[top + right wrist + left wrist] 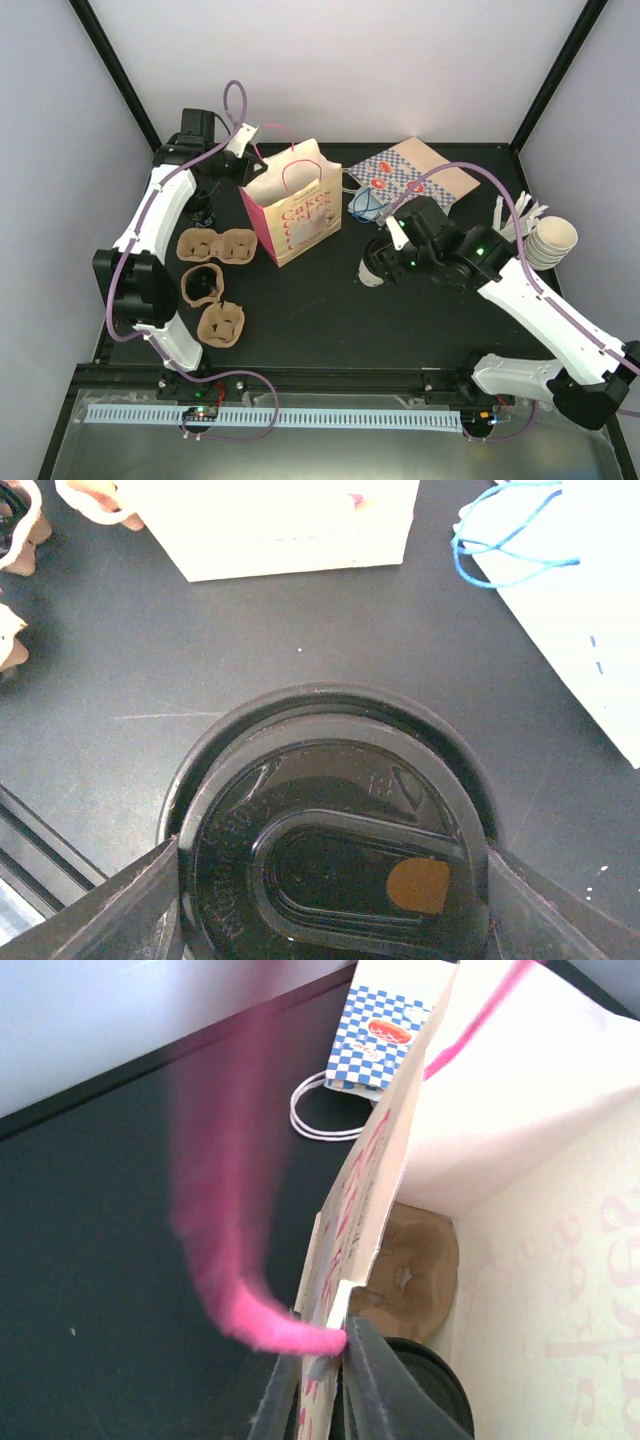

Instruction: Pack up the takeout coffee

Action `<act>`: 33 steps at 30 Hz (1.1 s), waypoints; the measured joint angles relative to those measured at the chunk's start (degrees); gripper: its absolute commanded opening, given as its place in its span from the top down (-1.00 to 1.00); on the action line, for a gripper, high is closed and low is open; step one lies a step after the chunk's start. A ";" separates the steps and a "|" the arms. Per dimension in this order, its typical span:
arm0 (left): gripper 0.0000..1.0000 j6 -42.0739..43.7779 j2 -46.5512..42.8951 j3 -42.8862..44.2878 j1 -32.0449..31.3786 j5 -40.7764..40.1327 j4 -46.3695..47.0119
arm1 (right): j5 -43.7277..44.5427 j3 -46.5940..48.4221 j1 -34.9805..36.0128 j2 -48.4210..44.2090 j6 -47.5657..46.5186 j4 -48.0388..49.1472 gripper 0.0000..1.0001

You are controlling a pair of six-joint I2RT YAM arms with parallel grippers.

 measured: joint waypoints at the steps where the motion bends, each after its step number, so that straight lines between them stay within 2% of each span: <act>1: 0.93 0.02 0.00 0.17 -0.15 0.11 -0.26 | 0.24 0.59 -0.13 -0.22 0.00 -0.37 -0.35; 9: 0.97 0.85 -1.66 -0.07 -2.58 0.00 -1.44 | 2.89 5.64 -0.39 -2.03 0.02 -3.21 -0.34; 23: 0.97 1.99 -18.95 -13.40 -14.36 -8.04 2.03 | 8.31 13.44 -0.61 -7.37 -2.73 -4.96 -0.30; 33: 0.97 3.21 -25.18 -18.45 -22.21 -13.22 3.43 | 4.31 19.85 -0.63 -7.69 -6.12 -3.04 -0.26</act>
